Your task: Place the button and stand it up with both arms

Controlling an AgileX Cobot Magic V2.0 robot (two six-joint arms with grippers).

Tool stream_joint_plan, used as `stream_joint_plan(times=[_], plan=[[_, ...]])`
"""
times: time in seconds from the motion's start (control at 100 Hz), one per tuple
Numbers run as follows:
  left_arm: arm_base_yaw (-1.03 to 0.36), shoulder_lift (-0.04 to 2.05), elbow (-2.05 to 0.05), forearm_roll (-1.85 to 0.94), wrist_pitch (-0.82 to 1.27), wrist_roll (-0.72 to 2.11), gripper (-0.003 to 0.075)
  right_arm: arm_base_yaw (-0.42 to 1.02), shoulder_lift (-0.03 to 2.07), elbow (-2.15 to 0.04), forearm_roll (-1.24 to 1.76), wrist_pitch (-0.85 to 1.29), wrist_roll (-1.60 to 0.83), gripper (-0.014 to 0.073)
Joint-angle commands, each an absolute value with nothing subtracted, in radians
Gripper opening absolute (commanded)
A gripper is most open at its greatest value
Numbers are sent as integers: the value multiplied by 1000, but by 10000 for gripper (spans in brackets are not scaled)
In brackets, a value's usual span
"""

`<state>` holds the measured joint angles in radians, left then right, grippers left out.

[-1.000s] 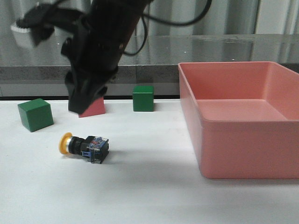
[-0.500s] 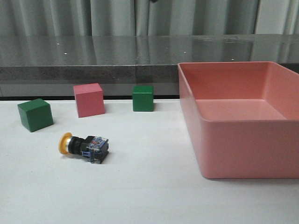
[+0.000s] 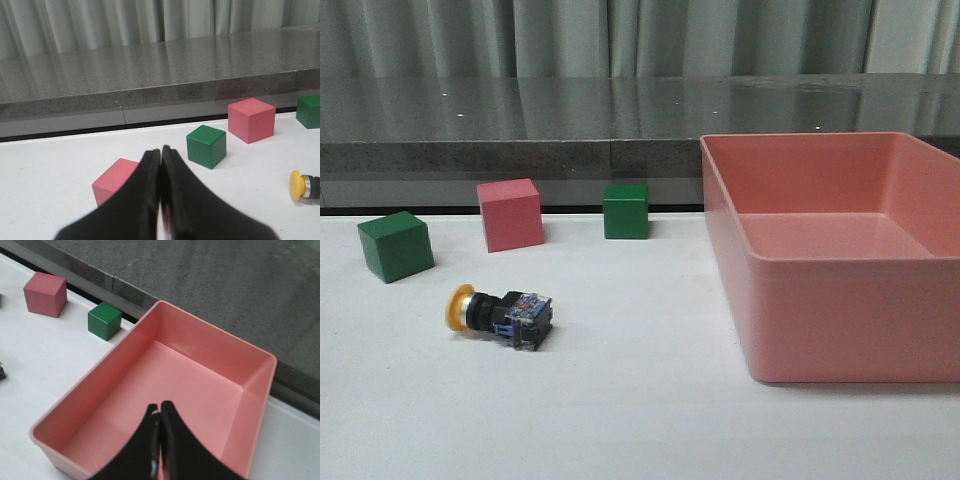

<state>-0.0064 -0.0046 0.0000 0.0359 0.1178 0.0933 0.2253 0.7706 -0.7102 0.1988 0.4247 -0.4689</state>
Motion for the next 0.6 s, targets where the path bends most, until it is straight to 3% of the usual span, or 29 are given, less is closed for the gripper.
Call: stream_joint_plan(times=[0.0, 0.27, 0.59], plan=[[-8, -36, 45, 35, 36, 84, -19, 188, 631, -645, 211, 346, -466, -114], [-8, -36, 45, 35, 36, 84, -19, 153, 314, -444, 211, 343, -466, -114], [-8, -36, 37, -69, -38, 84, -19, 153, 273, -406, 211, 343, -466, -114]])
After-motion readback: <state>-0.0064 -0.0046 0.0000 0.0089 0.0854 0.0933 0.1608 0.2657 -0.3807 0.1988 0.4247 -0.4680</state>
